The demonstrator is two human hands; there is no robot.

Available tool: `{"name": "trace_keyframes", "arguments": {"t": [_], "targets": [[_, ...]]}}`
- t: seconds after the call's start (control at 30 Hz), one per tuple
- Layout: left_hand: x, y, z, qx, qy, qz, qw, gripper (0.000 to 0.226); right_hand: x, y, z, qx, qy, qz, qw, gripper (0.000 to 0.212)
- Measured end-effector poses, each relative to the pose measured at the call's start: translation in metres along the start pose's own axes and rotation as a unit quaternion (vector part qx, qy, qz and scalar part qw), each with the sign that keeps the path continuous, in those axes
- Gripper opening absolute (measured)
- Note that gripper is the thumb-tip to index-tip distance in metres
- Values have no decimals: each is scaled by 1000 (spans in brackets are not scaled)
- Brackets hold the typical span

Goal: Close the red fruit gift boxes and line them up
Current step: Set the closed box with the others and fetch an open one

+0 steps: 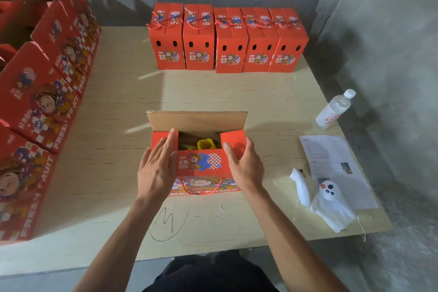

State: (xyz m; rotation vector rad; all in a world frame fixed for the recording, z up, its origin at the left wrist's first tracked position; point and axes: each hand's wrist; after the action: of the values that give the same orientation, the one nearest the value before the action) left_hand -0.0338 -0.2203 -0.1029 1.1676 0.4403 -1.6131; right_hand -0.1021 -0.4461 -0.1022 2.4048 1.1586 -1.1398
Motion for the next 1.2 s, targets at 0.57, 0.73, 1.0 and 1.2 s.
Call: {"name": "trace_keyframes", "arguments": {"t": [0.57, 0.73, 1.0, 1.2], "targets": [[-3, 10, -6, -284, -168, -19, 944, 48, 3, 2, 0, 5, -28, 26, 999, 53], [-3, 7, -14, -340, -182, -33, 922, 55, 3, 4, -1, 14, -34, 12, 999, 52], [-13, 8, -1, -273, -157, -21, 949, 50, 2, 4, -6, -2, -57, 13, 998, 48], [-20, 21, 3, -101, -57, -1, 993, 34, -7, 16, -15, -53, 13, 13, 998, 58]]}}
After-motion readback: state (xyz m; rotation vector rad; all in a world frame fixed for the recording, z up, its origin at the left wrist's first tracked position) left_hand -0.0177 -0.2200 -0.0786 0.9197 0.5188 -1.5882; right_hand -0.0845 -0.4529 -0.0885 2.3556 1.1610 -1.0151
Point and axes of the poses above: each hand's wrist, its own y-axis towards the middle knuckle, its own x-axis out of the palm, z = x × y, and after that the axes turned 3 degrees about -z, right-handed
